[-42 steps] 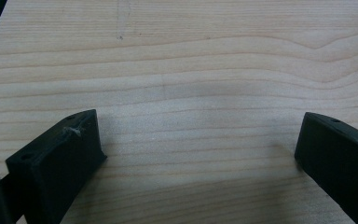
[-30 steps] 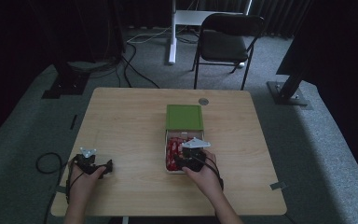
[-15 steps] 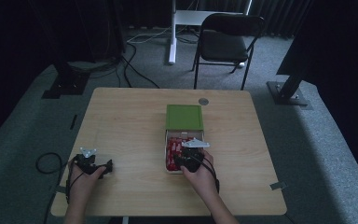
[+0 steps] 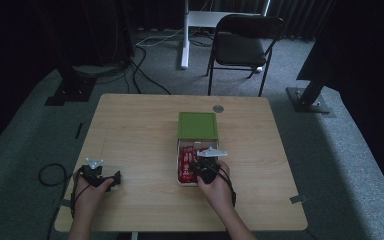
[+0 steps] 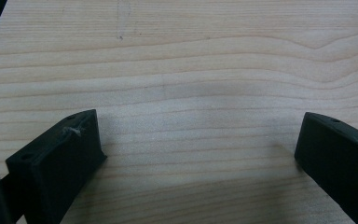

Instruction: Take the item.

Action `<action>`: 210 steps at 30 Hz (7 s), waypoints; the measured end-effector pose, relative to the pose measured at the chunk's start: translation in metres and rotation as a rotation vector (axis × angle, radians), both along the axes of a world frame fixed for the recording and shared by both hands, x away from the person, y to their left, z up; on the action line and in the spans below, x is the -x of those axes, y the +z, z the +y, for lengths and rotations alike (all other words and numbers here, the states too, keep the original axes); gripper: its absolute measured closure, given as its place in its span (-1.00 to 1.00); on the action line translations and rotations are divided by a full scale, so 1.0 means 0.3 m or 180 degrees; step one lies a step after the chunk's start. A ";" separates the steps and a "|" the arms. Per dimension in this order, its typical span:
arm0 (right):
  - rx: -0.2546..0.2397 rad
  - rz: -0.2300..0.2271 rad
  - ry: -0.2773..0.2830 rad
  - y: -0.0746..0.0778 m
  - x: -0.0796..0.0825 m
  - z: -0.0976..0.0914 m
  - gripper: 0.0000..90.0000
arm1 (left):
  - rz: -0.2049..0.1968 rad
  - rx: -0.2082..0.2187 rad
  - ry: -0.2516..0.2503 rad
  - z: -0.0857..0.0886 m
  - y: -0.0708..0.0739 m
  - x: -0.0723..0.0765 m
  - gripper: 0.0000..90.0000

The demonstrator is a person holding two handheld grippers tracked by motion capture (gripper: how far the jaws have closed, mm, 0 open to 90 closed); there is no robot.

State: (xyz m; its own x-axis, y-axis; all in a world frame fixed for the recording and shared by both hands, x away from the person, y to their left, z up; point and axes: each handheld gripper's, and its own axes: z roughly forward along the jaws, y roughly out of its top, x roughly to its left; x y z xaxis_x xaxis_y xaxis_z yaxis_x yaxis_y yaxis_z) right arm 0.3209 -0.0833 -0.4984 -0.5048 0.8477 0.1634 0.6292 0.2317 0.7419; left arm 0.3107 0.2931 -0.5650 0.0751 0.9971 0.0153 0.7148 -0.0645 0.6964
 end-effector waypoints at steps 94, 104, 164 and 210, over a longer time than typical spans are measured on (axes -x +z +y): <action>-0.0416 -0.0714 -0.0685 0.220 0.004 -0.495 0.90 | 0.0001 0.0000 0.0000 0.000 0.000 0.000 -0.97; -0.0286 -0.0621 -0.0916 0.135 -0.015 -0.592 0.90 | 0.0001 0.0000 -0.0001 0.000 0.000 0.000 -0.97; 0.0041 0.0015 -0.1392 -0.212 -0.097 -0.799 0.89 | -0.0001 0.0000 -0.0005 0.000 0.000 0.000 -0.97; -0.0257 -0.0307 -0.0288 -0.145 -0.074 -0.654 -0.28 | 0.0001 -0.0003 -0.0006 0.000 0.000 0.000 -0.97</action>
